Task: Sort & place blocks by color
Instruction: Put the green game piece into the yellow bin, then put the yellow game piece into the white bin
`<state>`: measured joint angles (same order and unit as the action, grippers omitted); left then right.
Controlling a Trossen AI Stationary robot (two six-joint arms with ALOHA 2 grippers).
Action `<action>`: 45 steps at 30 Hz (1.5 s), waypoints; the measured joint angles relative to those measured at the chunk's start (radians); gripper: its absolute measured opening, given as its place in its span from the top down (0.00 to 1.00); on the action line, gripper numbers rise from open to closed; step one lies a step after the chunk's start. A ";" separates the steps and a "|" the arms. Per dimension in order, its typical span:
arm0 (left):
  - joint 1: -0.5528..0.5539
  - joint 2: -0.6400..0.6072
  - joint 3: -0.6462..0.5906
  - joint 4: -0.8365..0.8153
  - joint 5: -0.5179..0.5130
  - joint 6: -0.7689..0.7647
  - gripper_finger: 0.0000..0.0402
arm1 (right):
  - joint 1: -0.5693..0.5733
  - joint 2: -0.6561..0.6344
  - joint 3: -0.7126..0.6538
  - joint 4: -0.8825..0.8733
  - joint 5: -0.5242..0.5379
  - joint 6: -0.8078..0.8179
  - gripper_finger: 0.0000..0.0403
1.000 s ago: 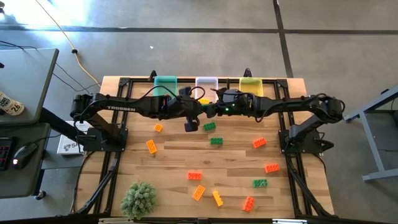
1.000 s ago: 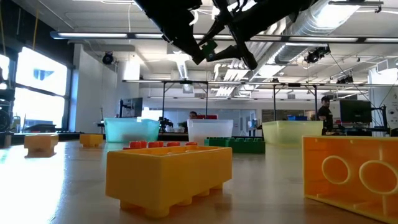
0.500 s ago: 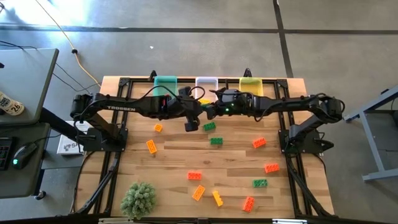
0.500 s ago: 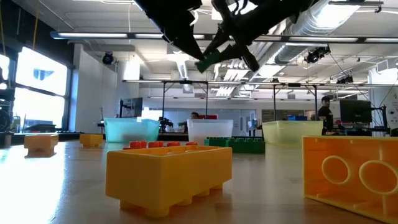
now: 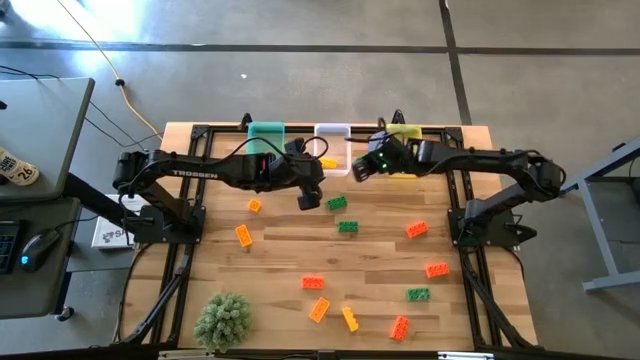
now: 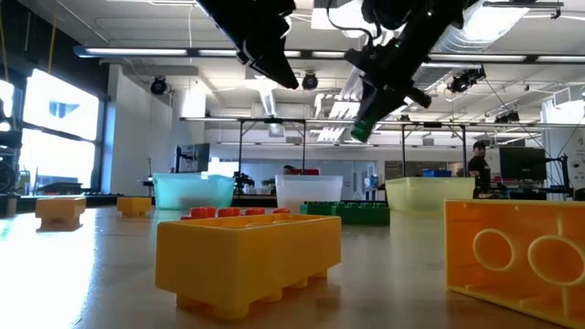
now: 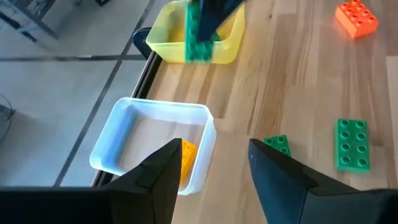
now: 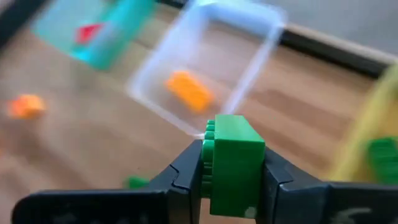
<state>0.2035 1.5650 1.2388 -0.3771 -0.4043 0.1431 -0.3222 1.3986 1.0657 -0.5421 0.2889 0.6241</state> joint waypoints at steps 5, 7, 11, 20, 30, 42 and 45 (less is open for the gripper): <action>0.000 0.000 0.000 0.000 -0.007 -0.045 0.57 | -0.089 -0.007 0.000 -0.110 0.045 -0.089 0.82; 0.002 0.000 0.000 0.000 -0.011 -0.055 0.57 | -0.124 -0.003 0.000 -0.134 0.058 -0.116 0.82; 0.008 0.000 0.000 0.000 -0.011 -0.062 0.57 | -0.196 -0.002 0.000 -0.213 0.136 -0.136 0.82; 0.024 0.000 0.000 0.000 -0.011 -0.063 0.57 | -0.387 0.048 0.000 -0.254 0.055 -0.322 0.79; 0.026 0.000 0.000 0.000 -0.011 -0.063 0.57 | -0.485 0.128 -0.001 -0.237 -0.028 -0.475 0.78; 0.025 0.000 0.000 -0.070 -0.059 -0.163 0.57 | -0.510 0.132 -0.001 -0.230 -0.095 -0.520 0.52; 0.025 0.000 0.000 -0.133 -0.069 -0.232 0.57 | -0.507 0.122 0.000 -0.271 -0.160 -0.499 0.51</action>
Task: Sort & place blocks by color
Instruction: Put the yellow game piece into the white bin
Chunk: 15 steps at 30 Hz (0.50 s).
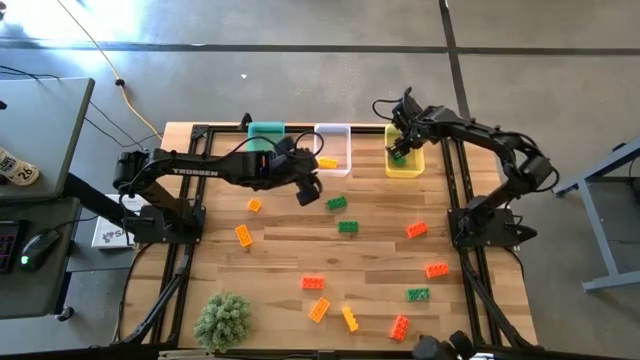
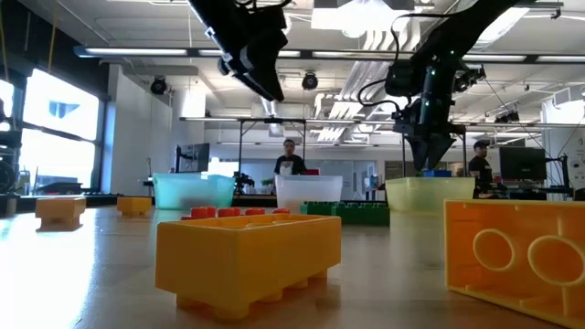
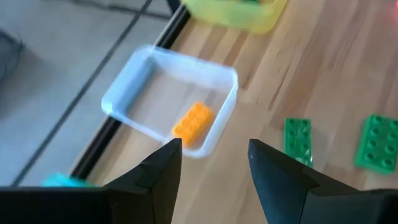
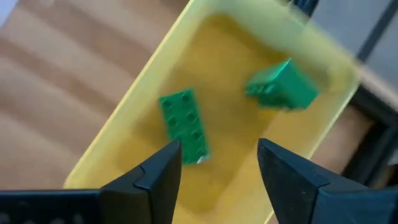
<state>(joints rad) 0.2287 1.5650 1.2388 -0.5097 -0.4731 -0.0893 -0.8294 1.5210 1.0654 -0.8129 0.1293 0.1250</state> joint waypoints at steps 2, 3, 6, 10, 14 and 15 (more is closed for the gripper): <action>-0.001 0.000 0.000 -0.041 -0.001 -0.045 0.57 | 0.005 -0.007 0.011 -0.031 -0.048 0.006 0.51; -0.003 0.000 0.000 -0.061 -0.003 -0.067 0.57 | 0.009 -0.014 0.019 -0.042 -0.064 0.005 0.51; -0.008 0.000 0.000 -0.108 -0.005 -0.136 0.57 | 0.030 -0.044 0.039 -0.070 -0.101 0.006 0.51; -0.018 0.000 0.000 -0.167 -0.003 -0.239 0.57 | 0.083 -0.111 0.049 -0.082 -0.210 0.034 0.50; -0.036 0.000 0.000 -0.239 -0.003 -0.294 0.57 | 0.165 -0.184 0.049 -0.087 -0.326 0.114 0.50; -0.041 0.000 0.000 -0.254 -0.003 -0.294 0.57 | 0.188 -0.200 0.049 -0.089 -0.348 0.140 0.50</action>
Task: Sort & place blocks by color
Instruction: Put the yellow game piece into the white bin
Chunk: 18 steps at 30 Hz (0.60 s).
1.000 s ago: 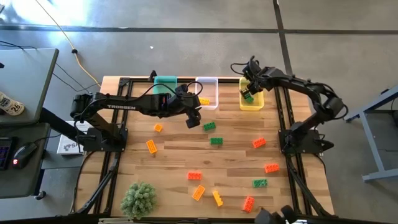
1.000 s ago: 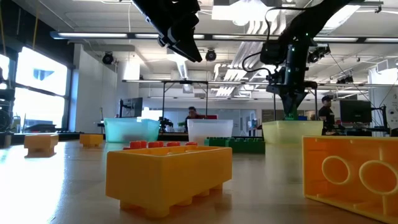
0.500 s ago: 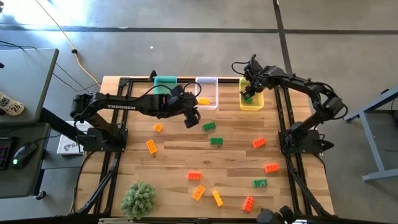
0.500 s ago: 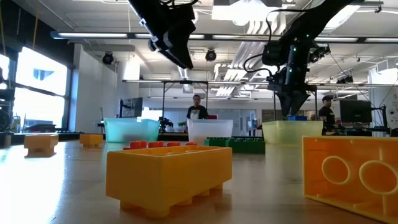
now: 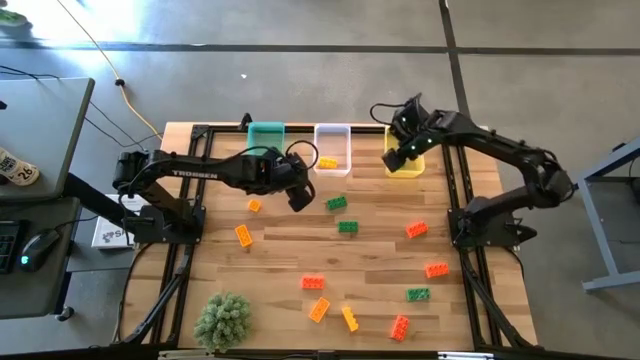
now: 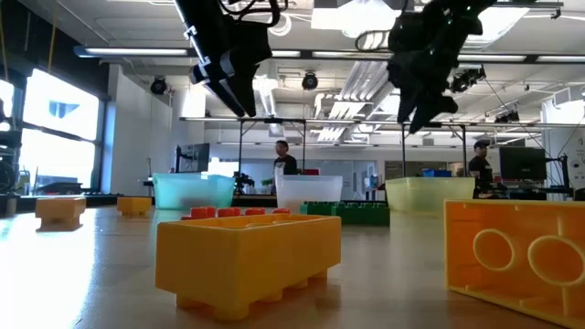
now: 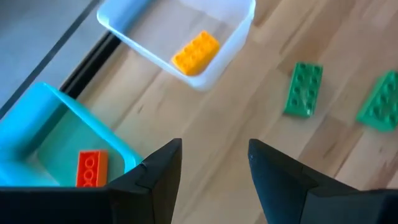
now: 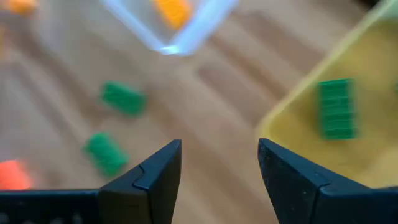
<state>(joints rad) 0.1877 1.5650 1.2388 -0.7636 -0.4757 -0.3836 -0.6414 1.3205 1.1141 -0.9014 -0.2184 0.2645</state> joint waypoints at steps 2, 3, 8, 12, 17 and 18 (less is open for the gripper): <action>-0.009 0.000 0.000 -0.021 0.000 -0.001 0.57 | 0.053 -0.031 0.000 0.001 -0.028 0.069 0.50; -0.013 0.000 0.000 -0.026 0.001 -0.003 0.57 | 0.082 -0.044 0.000 0.001 -0.031 0.106 0.50; -0.030 0.000 0.000 -0.044 0.078 -0.007 0.57 | 0.246 -0.088 0.000 0.004 -0.034 0.307 0.50; -0.047 0.000 0.000 -0.052 0.131 -0.006 0.57 | 0.397 -0.093 0.000 0.064 0.009 0.436 0.50; -0.061 0.000 0.000 -0.053 0.138 0.039 0.57 | 0.582 -0.090 0.000 0.229 0.099 0.606 0.50; -0.061 0.000 0.000 -0.054 0.140 0.047 0.57 | 0.618 -0.090 0.000 0.263 0.125 0.641 0.50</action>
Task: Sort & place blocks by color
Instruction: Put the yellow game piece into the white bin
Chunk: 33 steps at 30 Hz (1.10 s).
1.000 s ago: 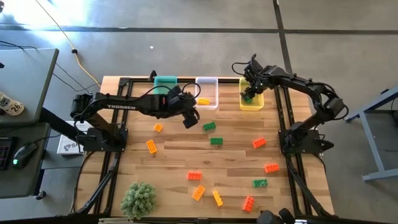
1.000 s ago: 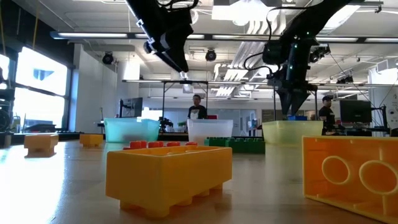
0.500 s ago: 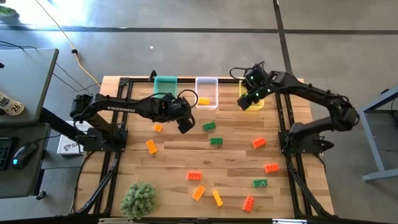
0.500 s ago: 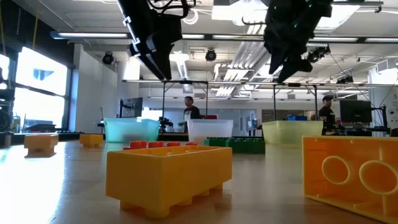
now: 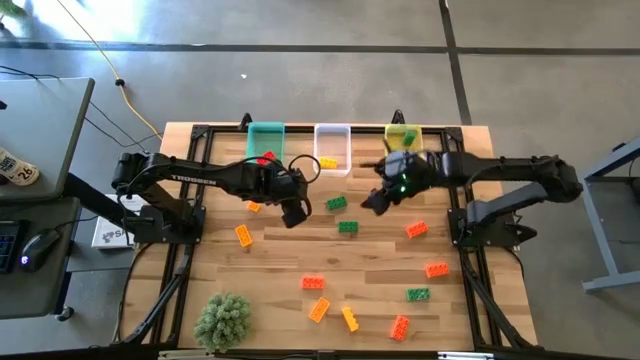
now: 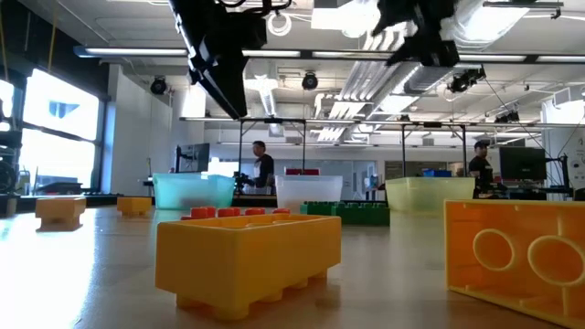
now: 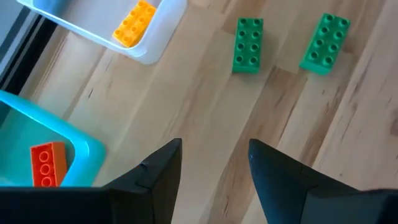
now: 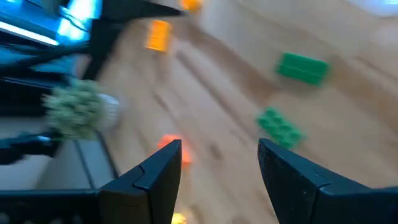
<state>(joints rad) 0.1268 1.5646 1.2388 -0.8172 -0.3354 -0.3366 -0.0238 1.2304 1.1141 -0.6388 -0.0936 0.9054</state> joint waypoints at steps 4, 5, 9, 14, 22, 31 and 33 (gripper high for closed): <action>0.000 0.000 0.000 -0.003 0.022 0.018 0.57 | 0.121 0.000 0.000 0.066 0.064 0.105 0.50; 0.000 0.000 0.000 -0.003 0.022 0.024 0.57 | 0.149 0.000 0.000 0.078 0.079 0.120 0.50; -0.001 0.000 0.000 -0.002 0.022 0.054 0.57 | 0.244 0.000 0.000 0.118 0.117 0.168 0.50; 0.000 0.000 0.000 -0.002 0.019 0.086 0.57 | 0.323 0.000 0.000 0.277 0.135 0.137 0.50; 0.011 0.000 0.000 -0.002 0.010 0.082 0.57 | 0.438 0.000 0.000 0.462 0.249 0.063 0.50; 0.011 0.000 0.000 -0.002 0.010 0.039 0.57 | 0.492 0.136 0.162 0.428 0.251 0.033 0.50; 0.011 0.000 0.000 -0.004 0.010 0.036 0.57 | 0.492 0.196 0.242 0.299 0.252 0.046 0.50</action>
<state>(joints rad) 0.1379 1.5648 1.2388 -0.8209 -0.3254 -0.3004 0.4680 1.4262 1.3560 -0.3399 0.1583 0.9512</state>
